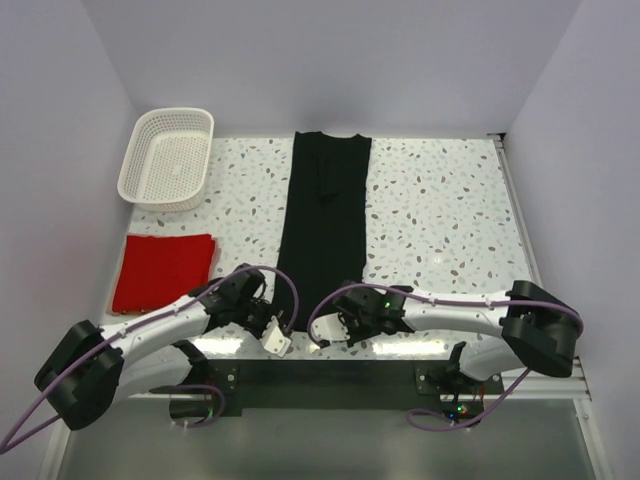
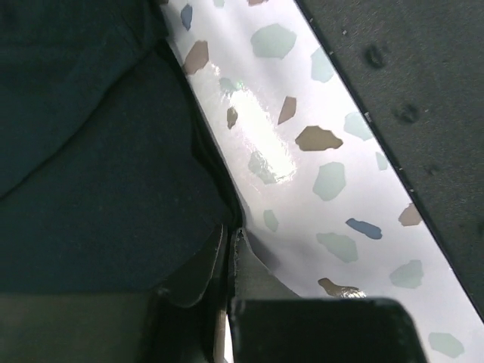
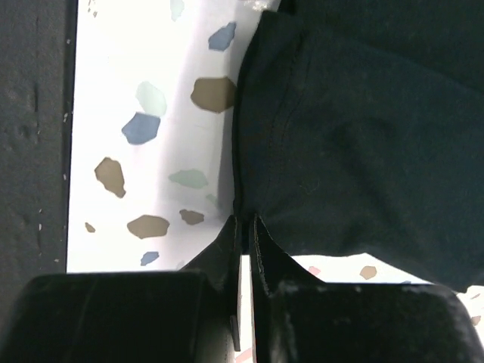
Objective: Fold and stack the t-shirts
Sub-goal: Fold the tshirt
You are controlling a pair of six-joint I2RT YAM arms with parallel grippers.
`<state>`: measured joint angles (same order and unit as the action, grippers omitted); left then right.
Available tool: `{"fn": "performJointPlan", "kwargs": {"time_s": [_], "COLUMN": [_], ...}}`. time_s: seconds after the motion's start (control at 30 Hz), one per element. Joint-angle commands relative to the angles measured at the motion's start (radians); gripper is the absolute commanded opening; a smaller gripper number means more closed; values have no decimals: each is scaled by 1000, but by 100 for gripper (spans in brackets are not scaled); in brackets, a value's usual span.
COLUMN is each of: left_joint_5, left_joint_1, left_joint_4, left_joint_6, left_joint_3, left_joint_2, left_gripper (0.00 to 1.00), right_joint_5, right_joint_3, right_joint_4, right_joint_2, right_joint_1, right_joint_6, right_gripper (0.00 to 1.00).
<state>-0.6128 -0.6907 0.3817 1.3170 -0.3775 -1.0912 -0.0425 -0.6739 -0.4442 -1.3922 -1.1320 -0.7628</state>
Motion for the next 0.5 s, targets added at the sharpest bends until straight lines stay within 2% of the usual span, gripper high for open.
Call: {"fn": "performJointPlan", "kwargs": {"time_s": [0.0,0.17,0.27,0.33,0.47], "left_joint_5": [-11,-97,-79,-56,-114], "left_joint_1": [-52,-89,-89,-63,68], "left_joint_4": [54,170,203,178,189], "left_joint_6": [-21,-96,-154,-188,-147], "left_joint_3": [8,-61,-115,-138,-234], "left_joint_2": [98,195,194,188,146], "left_gripper": [0,0,0,0,0], "right_joint_5": [0,-86,-108,-92,-108], "right_joint_3": [16,-50,-75,-90,-130], "right_joint_4": [-83,-217,-264,-277,-277], "right_joint_2": [51,165,217,237,259], "right_joint_1": [-3,-25,-23,-14,99], "right_joint_6": [-23,-3,-1,-12,-49], "right_gripper": [0,0,0,0,0]}}
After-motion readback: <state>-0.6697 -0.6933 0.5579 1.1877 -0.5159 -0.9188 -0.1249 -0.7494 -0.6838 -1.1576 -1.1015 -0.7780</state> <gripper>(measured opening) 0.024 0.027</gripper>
